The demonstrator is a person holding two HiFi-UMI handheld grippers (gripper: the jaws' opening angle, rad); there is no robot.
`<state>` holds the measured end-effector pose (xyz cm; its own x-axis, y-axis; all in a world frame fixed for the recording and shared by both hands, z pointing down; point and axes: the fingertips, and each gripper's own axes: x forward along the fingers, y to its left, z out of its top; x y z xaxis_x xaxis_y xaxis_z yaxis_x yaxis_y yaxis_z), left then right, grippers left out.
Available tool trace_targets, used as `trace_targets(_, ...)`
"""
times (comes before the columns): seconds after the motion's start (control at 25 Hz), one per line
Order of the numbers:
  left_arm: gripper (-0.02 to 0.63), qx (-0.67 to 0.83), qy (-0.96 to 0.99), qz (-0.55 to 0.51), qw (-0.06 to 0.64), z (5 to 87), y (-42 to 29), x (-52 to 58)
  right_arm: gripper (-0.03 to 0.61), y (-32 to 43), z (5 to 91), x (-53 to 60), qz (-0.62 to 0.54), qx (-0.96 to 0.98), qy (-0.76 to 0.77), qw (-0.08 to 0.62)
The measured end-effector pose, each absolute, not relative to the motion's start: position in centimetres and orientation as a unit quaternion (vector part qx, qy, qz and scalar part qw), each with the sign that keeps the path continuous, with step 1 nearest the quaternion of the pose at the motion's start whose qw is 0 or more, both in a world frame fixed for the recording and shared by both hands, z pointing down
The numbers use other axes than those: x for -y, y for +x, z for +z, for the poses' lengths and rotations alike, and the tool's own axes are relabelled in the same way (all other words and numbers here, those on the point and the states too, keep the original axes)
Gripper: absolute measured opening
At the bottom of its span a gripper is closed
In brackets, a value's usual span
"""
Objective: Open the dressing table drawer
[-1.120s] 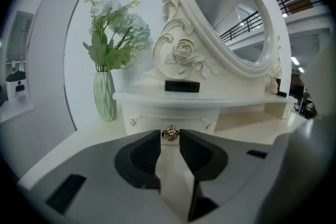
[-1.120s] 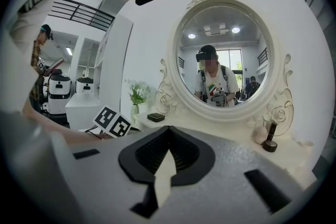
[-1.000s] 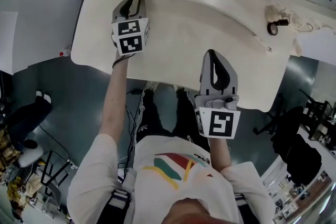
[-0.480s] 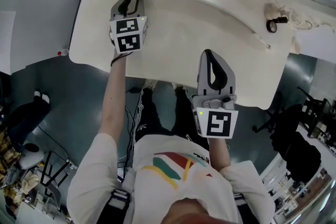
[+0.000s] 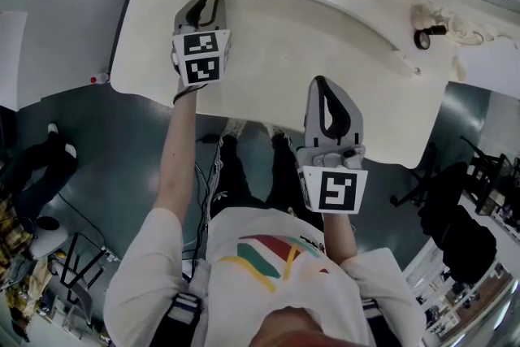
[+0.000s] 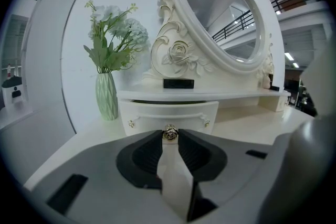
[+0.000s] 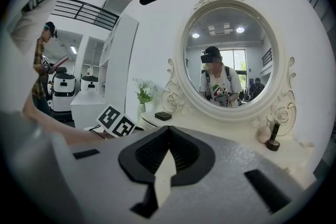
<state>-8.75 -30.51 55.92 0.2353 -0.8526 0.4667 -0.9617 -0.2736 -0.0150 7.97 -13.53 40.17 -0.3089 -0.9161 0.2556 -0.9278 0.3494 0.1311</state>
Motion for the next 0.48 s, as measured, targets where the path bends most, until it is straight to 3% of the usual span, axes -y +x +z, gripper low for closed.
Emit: trace_targets(0.48,0.091,0.584,0.774,0.199,0.144,56.1,-9.0,28.9,0.000,7.1,39.4,12.9,0.008,0.812,0.566,0.143)
